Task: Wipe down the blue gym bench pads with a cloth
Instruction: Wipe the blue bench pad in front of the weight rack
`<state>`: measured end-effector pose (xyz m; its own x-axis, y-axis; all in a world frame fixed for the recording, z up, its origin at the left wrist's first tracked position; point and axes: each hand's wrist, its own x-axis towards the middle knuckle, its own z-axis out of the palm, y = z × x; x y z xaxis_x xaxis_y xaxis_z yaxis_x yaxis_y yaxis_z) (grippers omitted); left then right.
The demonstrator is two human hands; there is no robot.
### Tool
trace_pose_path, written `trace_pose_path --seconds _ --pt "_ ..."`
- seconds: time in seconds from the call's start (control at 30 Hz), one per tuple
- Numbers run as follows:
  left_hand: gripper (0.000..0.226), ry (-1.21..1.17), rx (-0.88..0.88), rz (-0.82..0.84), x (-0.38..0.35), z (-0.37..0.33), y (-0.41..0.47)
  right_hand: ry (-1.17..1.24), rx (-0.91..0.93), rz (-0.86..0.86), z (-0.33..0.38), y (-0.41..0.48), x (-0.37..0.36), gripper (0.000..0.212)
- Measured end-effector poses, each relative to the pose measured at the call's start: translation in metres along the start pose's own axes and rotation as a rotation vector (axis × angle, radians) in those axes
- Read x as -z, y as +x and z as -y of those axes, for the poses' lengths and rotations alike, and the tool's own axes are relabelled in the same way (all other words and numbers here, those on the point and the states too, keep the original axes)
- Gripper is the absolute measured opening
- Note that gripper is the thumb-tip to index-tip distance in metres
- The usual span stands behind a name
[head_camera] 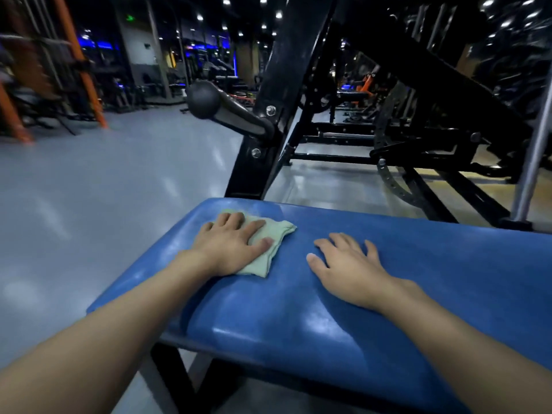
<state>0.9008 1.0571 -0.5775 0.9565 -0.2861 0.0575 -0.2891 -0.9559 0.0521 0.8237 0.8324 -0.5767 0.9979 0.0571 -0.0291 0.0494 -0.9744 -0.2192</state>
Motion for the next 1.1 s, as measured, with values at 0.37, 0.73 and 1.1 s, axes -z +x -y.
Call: trace_pose_path --seconds 0.37,0.73,1.1 --pt "0.065 -0.101 0.239 0.046 0.007 0.087 -0.023 -0.082 -0.020 0.010 0.014 0.002 -0.011 0.064" --pt "0.094 0.043 0.170 0.044 0.002 0.060 -0.066 -0.100 -0.005 0.083 -0.013 -0.030 -0.003 0.066" --pt "0.090 0.080 0.093 0.058 -0.003 -0.004 -0.082 -0.096 0.036 0.106 -0.057 -0.059 0.007 0.065"
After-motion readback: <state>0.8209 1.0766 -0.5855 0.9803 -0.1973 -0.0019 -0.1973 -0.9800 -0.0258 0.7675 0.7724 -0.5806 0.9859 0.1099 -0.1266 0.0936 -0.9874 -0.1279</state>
